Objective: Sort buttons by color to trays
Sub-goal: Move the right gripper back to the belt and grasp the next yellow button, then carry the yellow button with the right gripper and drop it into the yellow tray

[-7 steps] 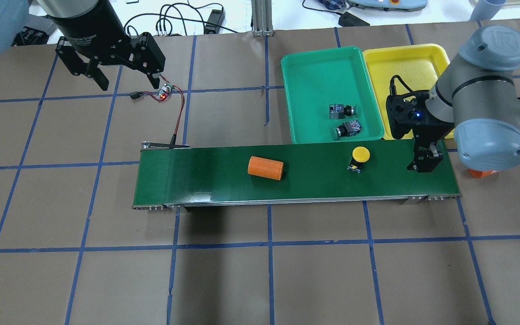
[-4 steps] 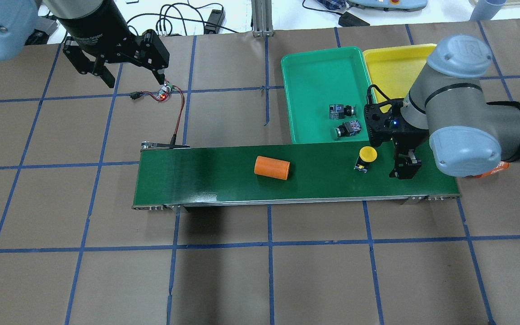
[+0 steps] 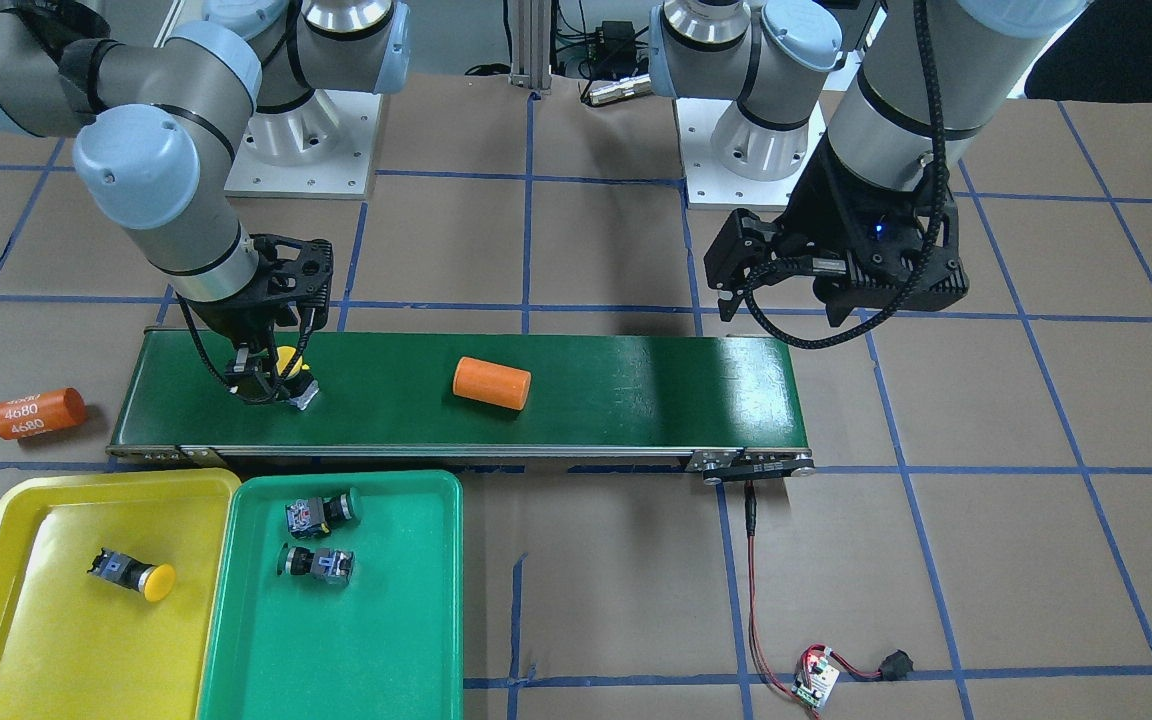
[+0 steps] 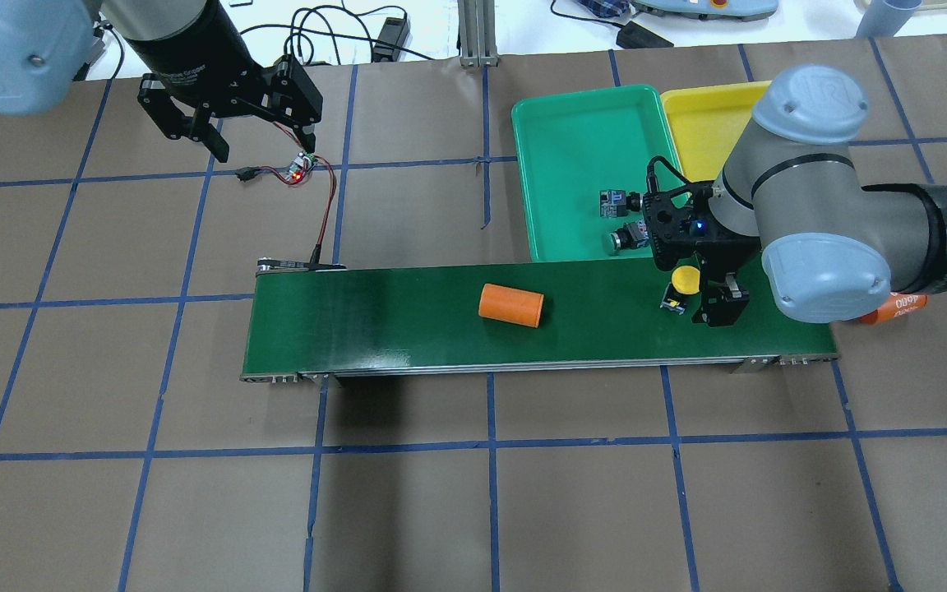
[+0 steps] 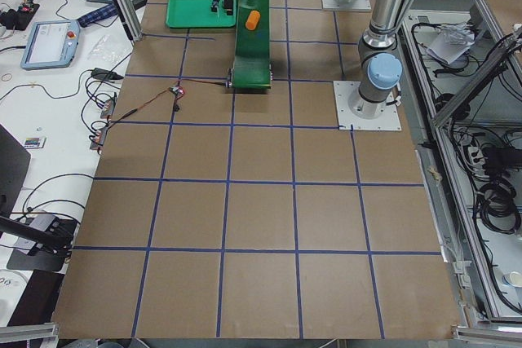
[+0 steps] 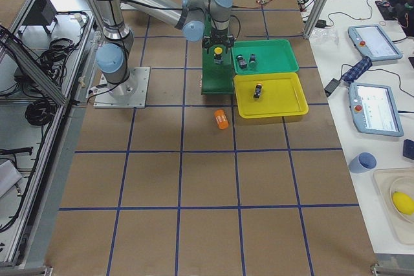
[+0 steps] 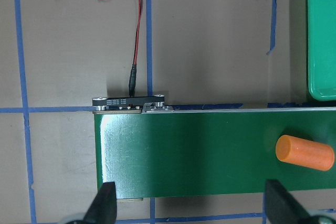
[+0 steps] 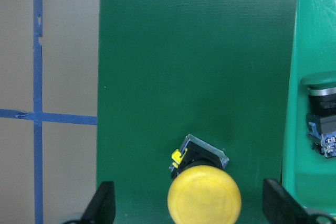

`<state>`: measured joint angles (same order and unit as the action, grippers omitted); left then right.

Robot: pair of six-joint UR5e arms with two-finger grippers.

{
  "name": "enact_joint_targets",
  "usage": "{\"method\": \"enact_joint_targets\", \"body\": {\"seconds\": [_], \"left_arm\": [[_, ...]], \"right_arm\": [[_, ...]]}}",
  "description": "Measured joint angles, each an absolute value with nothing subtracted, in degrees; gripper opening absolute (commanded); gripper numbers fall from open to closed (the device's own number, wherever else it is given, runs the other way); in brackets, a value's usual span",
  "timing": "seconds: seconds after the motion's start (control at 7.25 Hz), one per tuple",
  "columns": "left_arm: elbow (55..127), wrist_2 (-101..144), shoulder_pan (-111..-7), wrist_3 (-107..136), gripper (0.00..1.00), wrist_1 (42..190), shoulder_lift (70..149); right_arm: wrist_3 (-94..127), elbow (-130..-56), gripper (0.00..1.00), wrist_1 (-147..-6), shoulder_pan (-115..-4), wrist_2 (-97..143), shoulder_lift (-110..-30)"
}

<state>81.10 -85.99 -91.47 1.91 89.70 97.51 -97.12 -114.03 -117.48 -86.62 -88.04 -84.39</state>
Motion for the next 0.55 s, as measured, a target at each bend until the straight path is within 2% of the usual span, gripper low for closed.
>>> {"method": "enact_joint_targets", "body": {"seconds": [0.14, 0.28, 0.55], "left_arm": [[81.3, -86.0, -91.6, 1.9, 0.97, 89.7, 97.0], [81.3, -86.0, -91.8, 2.1, 0.9, 89.8, 96.7], [81.4, -86.1, -91.9, 3.0, 0.91, 90.8, 96.9]], "right_arm": [[-97.3, -113.9, 0.1, -117.3, -86.6, -88.5, -84.1], [-97.3, -113.8, 0.08, -117.2, -86.5, -89.3, -84.1], [-97.2, -112.8, 0.07, -117.3, -85.6, -92.2, -84.2]]}}
